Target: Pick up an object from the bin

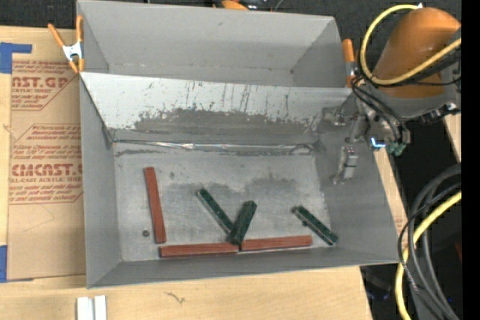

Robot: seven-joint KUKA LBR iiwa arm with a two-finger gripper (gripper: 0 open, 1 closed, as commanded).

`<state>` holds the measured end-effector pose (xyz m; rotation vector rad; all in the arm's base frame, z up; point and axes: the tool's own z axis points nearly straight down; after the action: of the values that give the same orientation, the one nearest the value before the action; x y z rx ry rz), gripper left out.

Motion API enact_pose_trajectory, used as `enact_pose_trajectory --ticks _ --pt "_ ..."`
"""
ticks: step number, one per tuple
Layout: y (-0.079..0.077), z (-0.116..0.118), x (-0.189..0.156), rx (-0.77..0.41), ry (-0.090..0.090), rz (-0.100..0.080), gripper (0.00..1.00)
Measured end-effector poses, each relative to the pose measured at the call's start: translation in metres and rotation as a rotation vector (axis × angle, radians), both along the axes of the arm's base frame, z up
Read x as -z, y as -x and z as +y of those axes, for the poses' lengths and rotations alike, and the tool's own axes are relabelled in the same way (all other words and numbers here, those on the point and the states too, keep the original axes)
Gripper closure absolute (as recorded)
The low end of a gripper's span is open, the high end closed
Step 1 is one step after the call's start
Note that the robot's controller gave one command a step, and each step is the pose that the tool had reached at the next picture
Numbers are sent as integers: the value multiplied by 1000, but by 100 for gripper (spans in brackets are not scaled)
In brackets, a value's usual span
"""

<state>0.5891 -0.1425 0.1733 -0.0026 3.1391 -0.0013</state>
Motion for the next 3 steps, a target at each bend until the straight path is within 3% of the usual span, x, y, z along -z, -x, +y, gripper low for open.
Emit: enact_pose_trajectory --ticks 1,2,3 --pt "87 34 107 -92 -3 10 0" --pt "76 37 3 -21 0 -7 0" --pt "105 28 105 -82 0 -8 0"
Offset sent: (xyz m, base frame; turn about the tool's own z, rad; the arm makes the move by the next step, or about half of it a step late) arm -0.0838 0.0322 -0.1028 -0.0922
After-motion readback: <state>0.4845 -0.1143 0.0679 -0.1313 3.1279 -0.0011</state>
